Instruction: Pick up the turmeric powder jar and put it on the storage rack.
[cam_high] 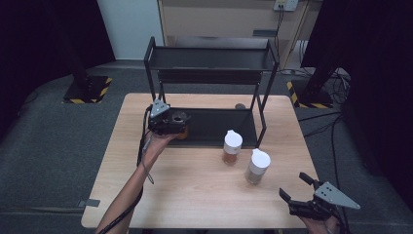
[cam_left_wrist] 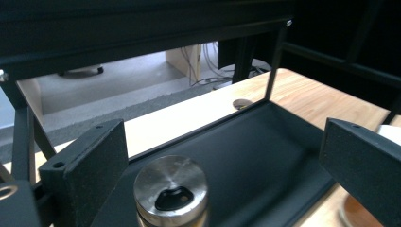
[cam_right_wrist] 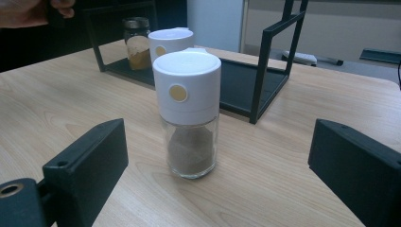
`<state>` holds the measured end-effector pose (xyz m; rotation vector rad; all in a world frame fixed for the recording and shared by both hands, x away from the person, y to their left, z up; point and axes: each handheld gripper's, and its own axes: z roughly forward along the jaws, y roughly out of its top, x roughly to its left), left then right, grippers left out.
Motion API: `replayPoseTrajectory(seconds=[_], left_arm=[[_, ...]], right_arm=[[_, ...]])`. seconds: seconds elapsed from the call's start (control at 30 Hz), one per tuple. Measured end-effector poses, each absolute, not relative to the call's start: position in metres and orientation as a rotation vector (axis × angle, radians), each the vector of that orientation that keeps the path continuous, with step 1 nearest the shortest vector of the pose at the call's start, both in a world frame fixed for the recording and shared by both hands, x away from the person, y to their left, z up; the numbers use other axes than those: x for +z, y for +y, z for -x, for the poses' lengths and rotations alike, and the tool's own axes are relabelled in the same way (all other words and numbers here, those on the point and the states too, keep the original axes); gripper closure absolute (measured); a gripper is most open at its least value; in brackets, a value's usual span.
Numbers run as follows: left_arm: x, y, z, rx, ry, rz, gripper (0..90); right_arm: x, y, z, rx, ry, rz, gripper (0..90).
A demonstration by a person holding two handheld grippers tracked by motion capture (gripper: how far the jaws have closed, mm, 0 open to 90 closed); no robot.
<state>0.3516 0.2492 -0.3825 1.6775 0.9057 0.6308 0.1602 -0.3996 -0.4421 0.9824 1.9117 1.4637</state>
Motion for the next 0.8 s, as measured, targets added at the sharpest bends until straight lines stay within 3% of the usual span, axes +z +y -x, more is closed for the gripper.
replayPoseTrajectory(seconds=[0.8], left_arm=[[-0.341, 0.284, -0.290, 0.553, 0.749, -1.691, 0.8]], right_arm=[[-0.442, -0.399, -0.161, 1.465, 1.912, -0.991, 5.7]])
